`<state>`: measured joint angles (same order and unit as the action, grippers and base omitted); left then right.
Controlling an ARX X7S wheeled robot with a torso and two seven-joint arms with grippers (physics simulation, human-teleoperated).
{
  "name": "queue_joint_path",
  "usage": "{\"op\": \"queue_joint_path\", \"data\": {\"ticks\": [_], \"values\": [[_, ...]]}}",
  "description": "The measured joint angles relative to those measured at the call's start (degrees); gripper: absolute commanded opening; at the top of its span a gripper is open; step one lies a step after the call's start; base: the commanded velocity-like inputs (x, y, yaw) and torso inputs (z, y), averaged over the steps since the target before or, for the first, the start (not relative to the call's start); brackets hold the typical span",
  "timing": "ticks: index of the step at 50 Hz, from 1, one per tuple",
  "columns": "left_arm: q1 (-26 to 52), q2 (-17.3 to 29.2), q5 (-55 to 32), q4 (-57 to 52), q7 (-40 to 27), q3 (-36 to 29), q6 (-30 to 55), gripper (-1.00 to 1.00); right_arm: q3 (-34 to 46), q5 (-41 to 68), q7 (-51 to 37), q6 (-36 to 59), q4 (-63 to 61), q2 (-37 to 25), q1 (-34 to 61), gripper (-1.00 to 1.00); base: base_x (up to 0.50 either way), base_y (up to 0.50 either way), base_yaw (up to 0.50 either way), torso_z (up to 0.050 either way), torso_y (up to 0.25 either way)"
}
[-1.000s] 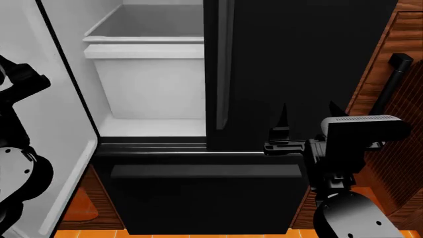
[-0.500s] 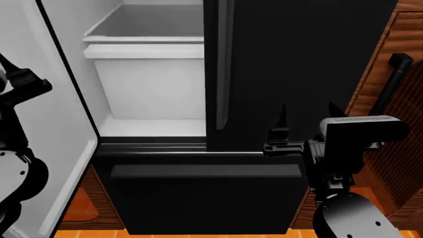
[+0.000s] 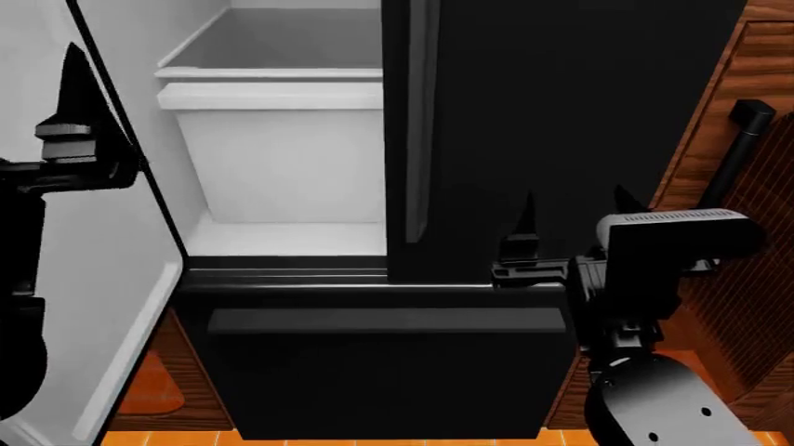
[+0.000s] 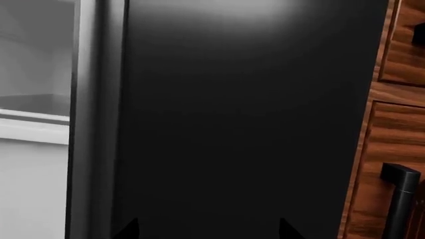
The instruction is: Open the fridge doors
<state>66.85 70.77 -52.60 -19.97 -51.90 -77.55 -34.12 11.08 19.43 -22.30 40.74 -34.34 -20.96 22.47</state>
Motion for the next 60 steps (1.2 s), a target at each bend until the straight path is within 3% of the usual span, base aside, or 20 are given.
{"op": "queue_joint_path", "data": {"ticks": [8,26,60], "values": [[0.87,0.42,-0.68,-5.79,2.09,-0.37,1.42,1.0,1.61,-0.37,-0.11,1.55,0.49,0.19,2.8,1.0,0.0,0.0,0.0,0.0,0.0],[2.38,0.84,-1.23,-12.24,-2.36,0.22,6.17,1.0,8.93,-1.95,1.97,3.89,7.87,3.87,17.26,1.0,0.0,0.0,0.0,0.0,0.0],[4.84,-0.15,-5.17,-12.02,-3.19,2.27,9.19,1.0,14.76,-0.78,7.76,-3.66,32.04,13.95,34.62,1.0,0.0,0.0,0.0,0.0,0.0]]}}
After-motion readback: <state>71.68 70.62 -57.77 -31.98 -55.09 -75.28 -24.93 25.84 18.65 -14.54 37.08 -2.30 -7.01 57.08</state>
